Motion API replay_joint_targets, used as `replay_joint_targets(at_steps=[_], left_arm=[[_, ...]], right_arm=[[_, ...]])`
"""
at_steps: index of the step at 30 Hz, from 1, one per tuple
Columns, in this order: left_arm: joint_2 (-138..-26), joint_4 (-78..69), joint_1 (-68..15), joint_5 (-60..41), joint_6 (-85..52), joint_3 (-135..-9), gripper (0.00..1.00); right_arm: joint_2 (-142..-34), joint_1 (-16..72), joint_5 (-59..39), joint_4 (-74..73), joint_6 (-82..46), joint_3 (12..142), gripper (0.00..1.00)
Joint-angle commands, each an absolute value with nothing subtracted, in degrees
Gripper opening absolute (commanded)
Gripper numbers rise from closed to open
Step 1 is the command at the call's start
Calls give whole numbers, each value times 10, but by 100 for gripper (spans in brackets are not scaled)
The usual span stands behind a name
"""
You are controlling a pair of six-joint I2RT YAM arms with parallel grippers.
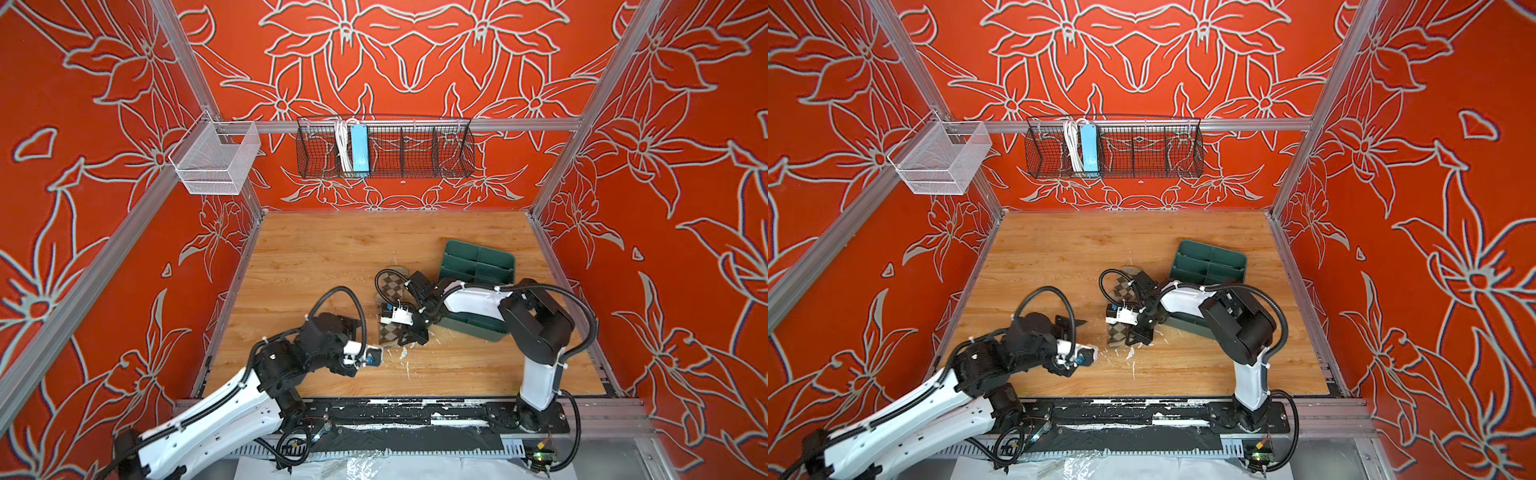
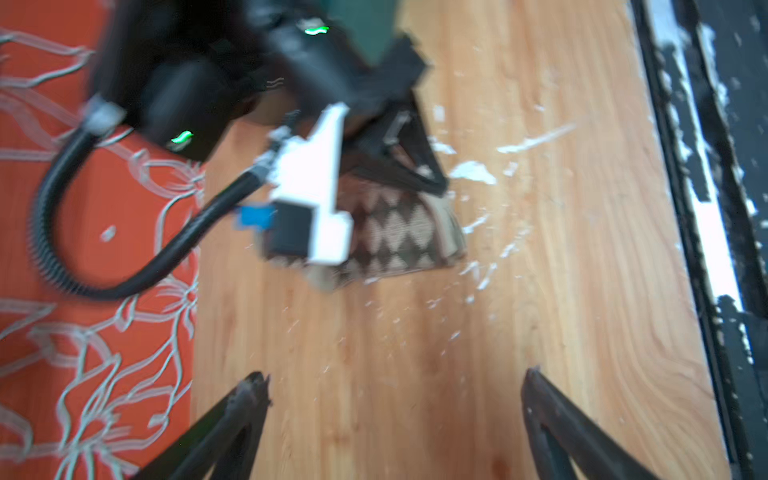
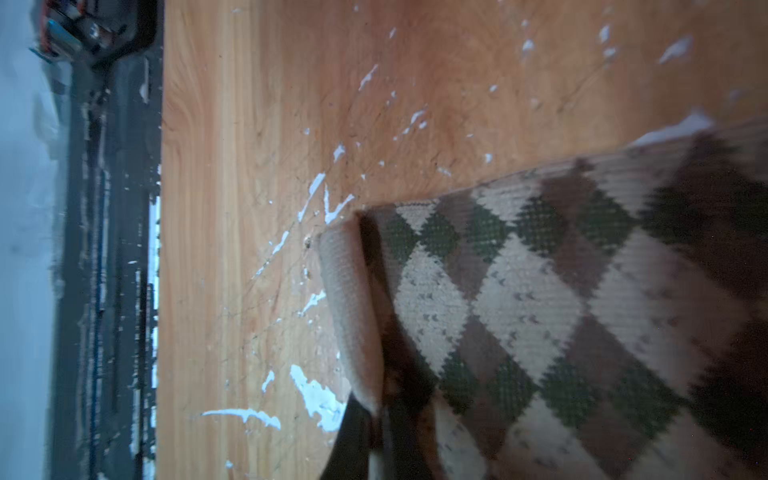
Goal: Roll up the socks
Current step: 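Pinch the argyle sock end with the left gripper beside the right gripper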
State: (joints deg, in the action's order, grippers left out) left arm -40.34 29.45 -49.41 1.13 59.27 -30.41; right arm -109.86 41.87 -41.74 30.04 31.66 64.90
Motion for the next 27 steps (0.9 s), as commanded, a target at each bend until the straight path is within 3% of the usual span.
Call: replay_joint_targets(at_steps=[1, 8, 13, 19, 25, 27], left_arm=[[-462, 167, -538, 67, 589, -266, 92], [-671, 14, -560, 92, 457, -273, 79], [-745, -21, -562, 112, 423, -277, 65], [-774, -43, -562, 102, 402, -271, 37], [-790, -39, -563, 114, 408, -276, 0], [-788, -17, -564, 111, 410, -285, 0]], right_arm=[[-1131, 411, -487, 384, 308, 673, 0], [-1138, 396, -498, 376, 314, 678, 0], [-1135, 393, -500, 361, 316, 667, 0], [-1124, 389, -501, 346, 312, 658, 0], [-1098, 385, -494, 318, 294, 637, 0], [-1078, 381, -482, 298, 280, 623, 0]])
